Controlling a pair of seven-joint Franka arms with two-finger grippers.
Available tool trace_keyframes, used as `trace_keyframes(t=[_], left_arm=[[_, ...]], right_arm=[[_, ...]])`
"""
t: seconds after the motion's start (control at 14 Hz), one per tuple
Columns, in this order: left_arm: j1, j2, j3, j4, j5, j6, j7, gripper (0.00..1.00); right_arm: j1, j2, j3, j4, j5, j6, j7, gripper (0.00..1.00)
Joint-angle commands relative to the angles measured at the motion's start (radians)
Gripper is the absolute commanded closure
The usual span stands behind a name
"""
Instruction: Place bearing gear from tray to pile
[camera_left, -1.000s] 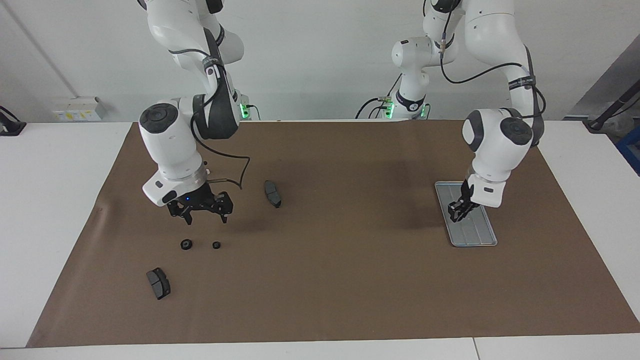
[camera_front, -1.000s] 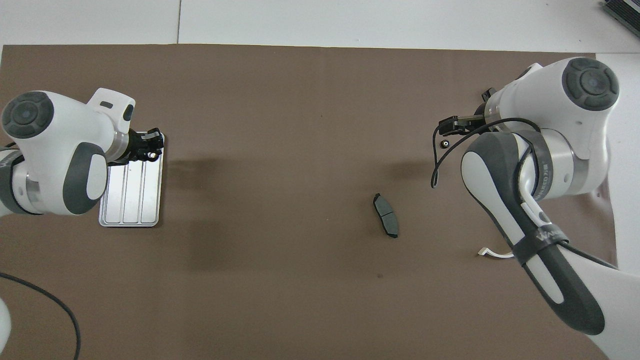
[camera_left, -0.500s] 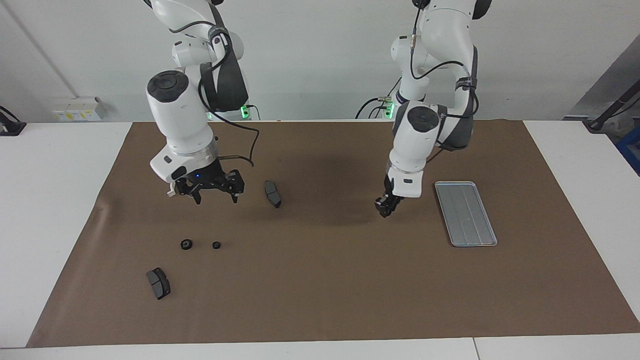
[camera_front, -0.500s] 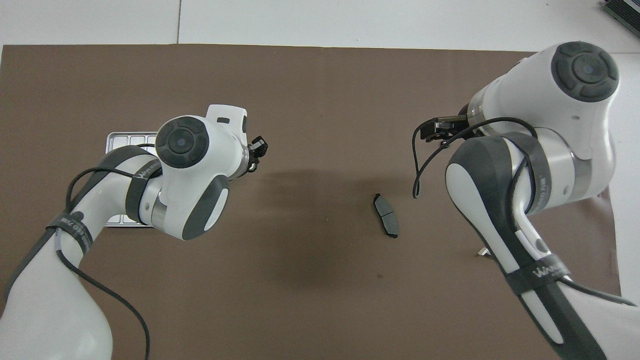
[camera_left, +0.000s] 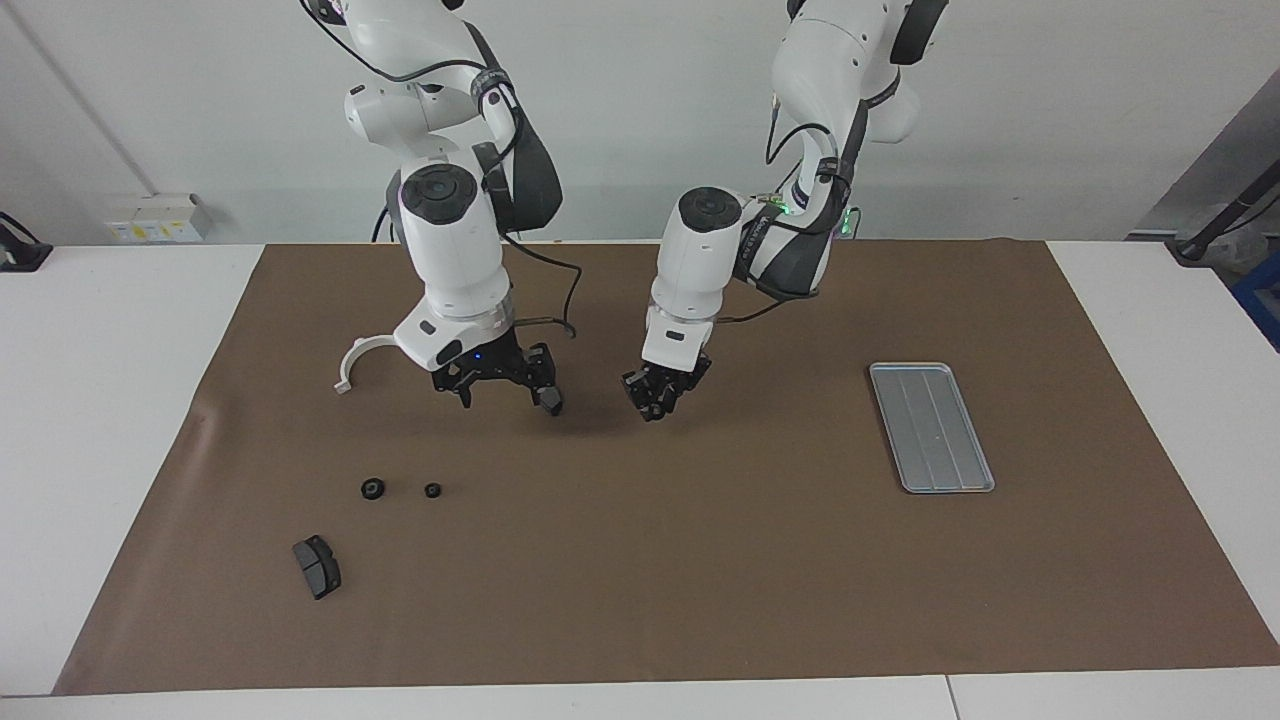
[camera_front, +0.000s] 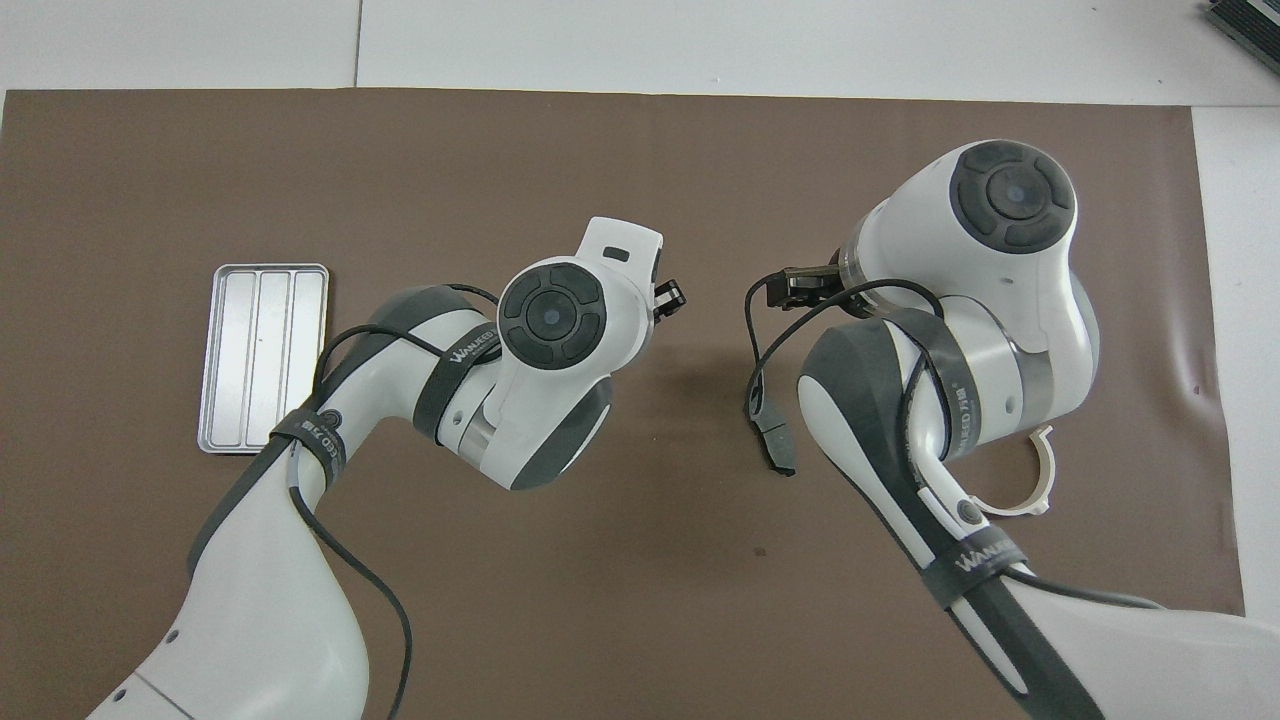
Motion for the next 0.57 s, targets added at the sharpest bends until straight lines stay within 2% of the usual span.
trace_keyframes(t=[0.0,0.21,0.36,0.5], left_arm=[[-0.009,0.037,0.011,0.030,-0.007,0.118,0.014,0.00],[0.013,0.020,0.009,0.033,-0.045,0.097,0.015,0.00],[0.091,-0.018,0.007,0.036,-0.045,-0.045,0.035,0.00],[0.161,-0.061,0.006,0.035,-0.050,-0.170,0.182,0.00]], right_arm=[[-0.005,-0.012,0.003,-0.021,0.003,0.022,0.017,0.00],[-0.005,-0.012,0.003,-0.026,0.001,0.033,0.017,0.00],[0.018,0.018,0.003,-0.027,0.001,0.071,0.028,0.00],[0.038,0.054,0.005,-0.027,0.003,0.125,0.060,0.00]])
